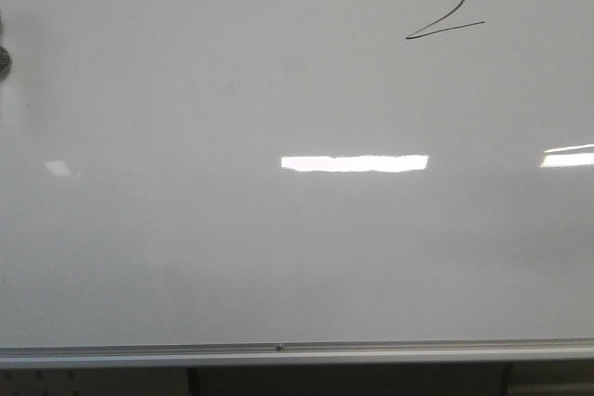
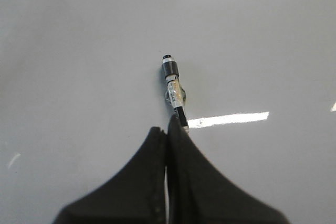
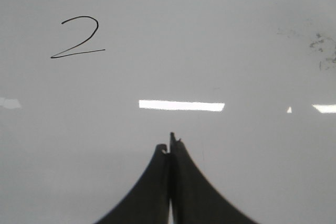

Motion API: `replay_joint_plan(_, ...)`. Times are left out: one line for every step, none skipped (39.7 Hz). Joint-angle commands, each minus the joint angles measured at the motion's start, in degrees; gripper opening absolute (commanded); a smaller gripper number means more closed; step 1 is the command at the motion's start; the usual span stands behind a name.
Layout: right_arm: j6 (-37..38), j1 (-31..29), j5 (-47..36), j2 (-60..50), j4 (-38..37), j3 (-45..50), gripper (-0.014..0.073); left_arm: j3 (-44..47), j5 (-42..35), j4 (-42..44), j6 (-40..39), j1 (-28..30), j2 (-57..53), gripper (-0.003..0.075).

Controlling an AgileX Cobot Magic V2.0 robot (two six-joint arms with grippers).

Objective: Write number 2 on whiteboard

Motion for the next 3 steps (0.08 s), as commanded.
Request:
replay_joint_plan(0.2, -0.3, -4.3, -0.9, -0.5, 0.1, -0.0069, 1.3, -4.4, -0.1, -0.1, 0.1, -1.2, -0.002)
replay_joint_plan(0.2, -0.3, -4.3, -0.9, -0.5, 0.1, -0.0069, 1.3, -4.4, -0.1, -0.1, 0.1, -1.2, -0.002)
replay_joint_plan(0.2, -0.3, -4.3, -0.9, -0.5, 0.1, -0.0069, 1.3, -4.4, -0.1, -0.1, 0.1, -1.2, -0.002)
